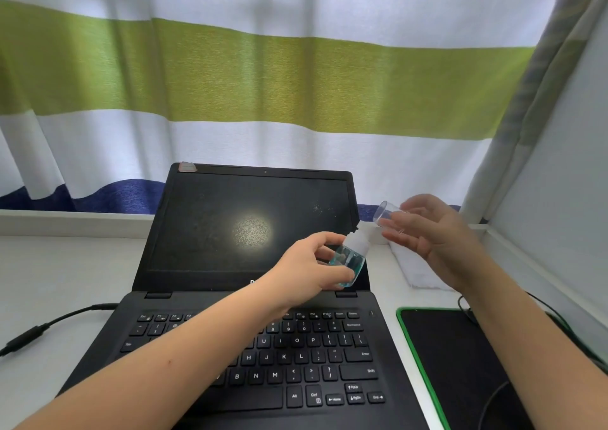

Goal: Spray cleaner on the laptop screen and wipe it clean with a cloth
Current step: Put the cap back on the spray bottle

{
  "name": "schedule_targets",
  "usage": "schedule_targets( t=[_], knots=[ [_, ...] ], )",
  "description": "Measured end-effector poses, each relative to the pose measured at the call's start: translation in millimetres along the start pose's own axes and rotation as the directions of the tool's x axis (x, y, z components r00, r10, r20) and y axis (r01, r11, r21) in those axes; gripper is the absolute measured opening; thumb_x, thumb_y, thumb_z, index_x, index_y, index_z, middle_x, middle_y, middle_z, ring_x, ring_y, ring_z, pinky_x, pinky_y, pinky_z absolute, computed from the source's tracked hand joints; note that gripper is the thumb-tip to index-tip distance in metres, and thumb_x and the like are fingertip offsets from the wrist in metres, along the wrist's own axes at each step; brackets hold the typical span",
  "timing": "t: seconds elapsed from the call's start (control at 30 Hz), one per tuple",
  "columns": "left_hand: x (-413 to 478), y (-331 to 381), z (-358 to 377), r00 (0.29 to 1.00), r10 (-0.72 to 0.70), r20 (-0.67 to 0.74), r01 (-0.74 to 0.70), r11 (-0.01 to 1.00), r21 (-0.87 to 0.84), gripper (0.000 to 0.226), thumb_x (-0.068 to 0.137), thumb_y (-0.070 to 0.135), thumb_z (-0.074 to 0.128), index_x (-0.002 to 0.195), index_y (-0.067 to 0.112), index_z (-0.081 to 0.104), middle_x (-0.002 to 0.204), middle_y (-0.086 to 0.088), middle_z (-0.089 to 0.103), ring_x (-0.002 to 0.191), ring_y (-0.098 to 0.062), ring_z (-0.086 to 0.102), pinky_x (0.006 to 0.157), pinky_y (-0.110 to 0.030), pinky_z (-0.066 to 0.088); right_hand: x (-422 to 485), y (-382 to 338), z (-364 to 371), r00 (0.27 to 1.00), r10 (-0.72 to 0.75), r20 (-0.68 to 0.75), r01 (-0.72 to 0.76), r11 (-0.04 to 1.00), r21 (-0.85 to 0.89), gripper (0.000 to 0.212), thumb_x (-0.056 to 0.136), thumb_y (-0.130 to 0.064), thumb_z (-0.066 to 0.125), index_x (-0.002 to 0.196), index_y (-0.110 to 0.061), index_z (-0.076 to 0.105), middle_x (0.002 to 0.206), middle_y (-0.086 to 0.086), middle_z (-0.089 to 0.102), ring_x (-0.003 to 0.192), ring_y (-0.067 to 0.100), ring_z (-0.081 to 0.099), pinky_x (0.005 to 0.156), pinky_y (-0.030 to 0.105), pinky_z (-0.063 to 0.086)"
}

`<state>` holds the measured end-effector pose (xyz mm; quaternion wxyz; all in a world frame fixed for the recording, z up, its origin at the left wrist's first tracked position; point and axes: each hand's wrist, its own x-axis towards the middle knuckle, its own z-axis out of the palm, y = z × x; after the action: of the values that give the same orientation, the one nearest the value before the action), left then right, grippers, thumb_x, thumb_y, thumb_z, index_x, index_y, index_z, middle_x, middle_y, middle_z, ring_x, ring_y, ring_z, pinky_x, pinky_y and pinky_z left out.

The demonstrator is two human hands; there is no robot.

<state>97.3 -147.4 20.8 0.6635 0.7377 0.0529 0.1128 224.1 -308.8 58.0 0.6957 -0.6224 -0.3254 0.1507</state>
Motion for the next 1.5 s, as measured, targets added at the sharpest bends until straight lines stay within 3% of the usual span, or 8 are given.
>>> schedule_targets(
  t=[0.13, 0.23, 0.37, 0.57, 0.87, 1.13, 1.3, 1.5],
  knots=[
    [-2.2, 2.3, 0.6, 1.000, 0.000, 0.018, -0.001, 1.000, 0.019, 0.037, 0.076, 0.001, 0.068, 0.100, 0.028, 0.059, 0.096, -0.005, 0.058, 0.084, -0.018, 0.061, 0.070, -0.022, 0.058, -0.7, -1.9, 6.1, 0.999, 0.036, -0.023, -0.031, 0.985, 0.173, 0.041, 0.079, -0.010, 0.065, 0.118, -0.010, 0.054, 0.109, 0.018, 0.060, 0.097, 0.026, 0.068, 0.081, 0.030, 0.057],
    [-5.8, 3.9, 3.4, 0.999, 0.003, 0.042, -0.004, 1.000, 0.027, 0.037, 0.077, 0.002, 0.068, 0.101, 0.028, 0.060, 0.098, -0.008, 0.060, 0.081, -0.017, 0.061, 0.067, -0.018, 0.056, -0.9, -0.5, 13.6, 0.999, 0.052, -0.011, -0.049, 0.988, 0.147, 0.027, 0.090, -0.009, 0.053, 0.116, -0.014, 0.060, 0.113, 0.010, 0.068, 0.100, 0.021, 0.067, 0.087, 0.030, 0.054],
    [-10.2, 5.6, 5.8, 0.998, 0.000, 0.056, -0.002, 0.999, 0.033, 0.037, 0.076, 0.003, 0.069, 0.098, 0.032, 0.060, 0.100, -0.009, 0.060, 0.081, -0.016, 0.061, 0.068, -0.018, 0.055, -2.6, 1.4, 20.4, 0.995, 0.079, 0.056, -0.082, 0.995, 0.058, 0.031, 0.089, -0.018, 0.058, 0.120, -0.015, 0.057, 0.117, 0.004, 0.066, 0.106, 0.019, 0.065, 0.092, 0.031, 0.052],
    [-12.3, 8.5, 6.0, 0.999, -0.013, 0.033, 0.013, 1.000, -0.006, 0.037, 0.077, 0.004, 0.070, 0.107, 0.024, 0.061, 0.096, -0.005, 0.061, 0.084, -0.017, 0.064, 0.073, -0.023, 0.057, -6.6, 7.1, 33.1, 0.992, 0.045, 0.114, -0.082, 0.934, 0.349, 0.049, 0.078, -0.026, 0.059, 0.125, -0.015, 0.050, 0.105, 0.007, 0.065, 0.109, 0.020, 0.063, 0.085, 0.027, 0.054],
    [-11.9, 15.5, 7.9, 0.999, -0.010, -0.047, 0.000, 0.980, -0.201, 0.038, 0.080, 0.000, 0.066, 0.113, 0.016, 0.057, 0.097, -0.010, 0.064, 0.089, -0.023, 0.068, 0.080, -0.030, 0.058, -9.0, 21.2, 47.6, 0.992, 0.000, 0.129, -0.048, 0.931, 0.363, 0.054, 0.069, -0.036, 0.068, 0.121, -0.027, 0.057, 0.116, 0.005, 0.062, 0.102, 0.015, 0.062, 0.081, 0.026, 0.054],
    [-13.5, 21.5, 2.6, 1.000, 0.029, -0.007, -0.029, 0.993, -0.112, 0.035, 0.080, 0.005, 0.068, 0.113, 0.014, 0.060, 0.094, -0.012, 0.072, 0.081, -0.019, 0.070, 0.076, -0.030, 0.058, -11.8, 17.6, 42.7, 0.986, -0.107, 0.128, 0.100, 0.993, 0.057, 0.048, 0.069, -0.053, 0.068, 0.115, -0.040, 0.059, 0.094, -0.007, 0.066, 0.095, 0.012, 0.063, 0.081, 0.023, 0.051],
    [-12.6, 30.1, 4.1, 0.997, 0.078, 0.028, -0.074, 0.992, -0.101, 0.028, 0.081, 0.004, 0.067, 0.106, 0.017, 0.067, 0.083, -0.006, 0.073, 0.073, -0.015, 0.069, 0.070, -0.026, 0.058, -10.7, 19.2, 41.4, 0.990, -0.142, 0.015, 0.142, 0.990, 0.013, 0.057, 0.066, -0.057, 0.069, 0.115, -0.031, 0.060, 0.111, 0.008, 0.063, 0.102, 0.021, 0.062, 0.081, 0.025, 0.052],
    [-8.9, 24.6, 3.8, 0.996, 0.085, -0.025, -0.086, 0.994, -0.062, 0.039, 0.078, 0.005, 0.070, 0.112, 0.023, 0.064, 0.090, -0.008, 0.073, 0.077, -0.015, 0.070, 0.073, -0.027, 0.057, -11.7, 18.9, 43.7, 0.988, -0.153, 0.036, 0.153, 0.988, 0.018, 0.037, 0.083, -0.019, 0.064, 0.117, -0.031, 0.055, 0.096, 0.007, 0.063, 0.091, 0.016, 0.063, 0.081, 0.028, 0.052]
  ],
)
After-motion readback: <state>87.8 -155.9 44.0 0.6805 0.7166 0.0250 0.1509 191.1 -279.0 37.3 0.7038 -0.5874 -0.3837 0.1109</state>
